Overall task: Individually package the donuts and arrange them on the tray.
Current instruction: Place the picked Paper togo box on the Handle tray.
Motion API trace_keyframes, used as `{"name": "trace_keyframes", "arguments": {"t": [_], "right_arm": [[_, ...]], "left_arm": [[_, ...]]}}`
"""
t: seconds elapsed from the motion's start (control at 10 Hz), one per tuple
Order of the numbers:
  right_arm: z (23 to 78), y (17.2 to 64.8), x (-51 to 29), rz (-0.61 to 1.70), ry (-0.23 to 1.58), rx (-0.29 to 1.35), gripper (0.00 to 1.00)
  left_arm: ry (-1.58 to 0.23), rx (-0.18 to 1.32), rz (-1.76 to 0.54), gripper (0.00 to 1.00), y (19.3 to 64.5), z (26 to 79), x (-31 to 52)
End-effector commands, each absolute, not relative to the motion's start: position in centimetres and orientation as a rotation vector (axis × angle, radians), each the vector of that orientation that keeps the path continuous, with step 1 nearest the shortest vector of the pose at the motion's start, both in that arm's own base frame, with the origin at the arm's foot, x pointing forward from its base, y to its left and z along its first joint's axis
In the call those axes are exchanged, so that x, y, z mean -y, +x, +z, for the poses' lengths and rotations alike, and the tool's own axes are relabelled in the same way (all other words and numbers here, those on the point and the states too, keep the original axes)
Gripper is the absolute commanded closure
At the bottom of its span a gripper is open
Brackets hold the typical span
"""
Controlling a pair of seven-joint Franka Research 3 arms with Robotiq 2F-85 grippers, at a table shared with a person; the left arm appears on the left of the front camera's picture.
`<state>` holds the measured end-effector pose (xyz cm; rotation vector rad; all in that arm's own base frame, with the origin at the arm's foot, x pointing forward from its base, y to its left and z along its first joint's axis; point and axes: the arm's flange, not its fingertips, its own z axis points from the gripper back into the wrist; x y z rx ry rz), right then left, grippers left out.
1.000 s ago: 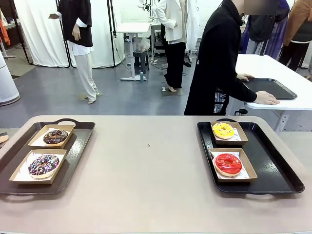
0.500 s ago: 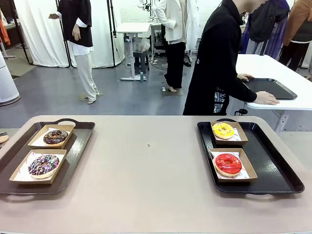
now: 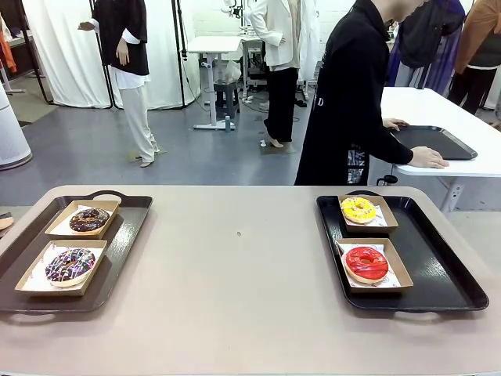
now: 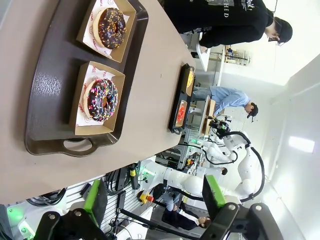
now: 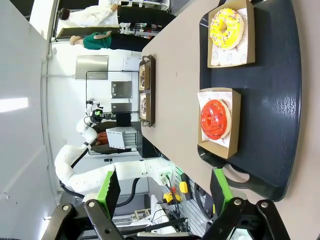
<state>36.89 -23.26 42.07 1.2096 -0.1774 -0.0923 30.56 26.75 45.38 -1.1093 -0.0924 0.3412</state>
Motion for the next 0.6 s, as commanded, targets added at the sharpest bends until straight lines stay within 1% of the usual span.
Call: {"name": "trace_keyframes", "arguments": {"t": [0.0,0.5], "right_arm": [[41.91,36.51,23.43,-0.069,1.209,0.174,0.05],[41.91,36.51,23.43,-0.069,1.209,0.174,0.05]], "left_arm": [[-1.122,0.104,0.332,0.0,30.38,45.57,-26.82],[-1.122,0.104,0.332,0.0,30.38,45.57,-26.82]]}}
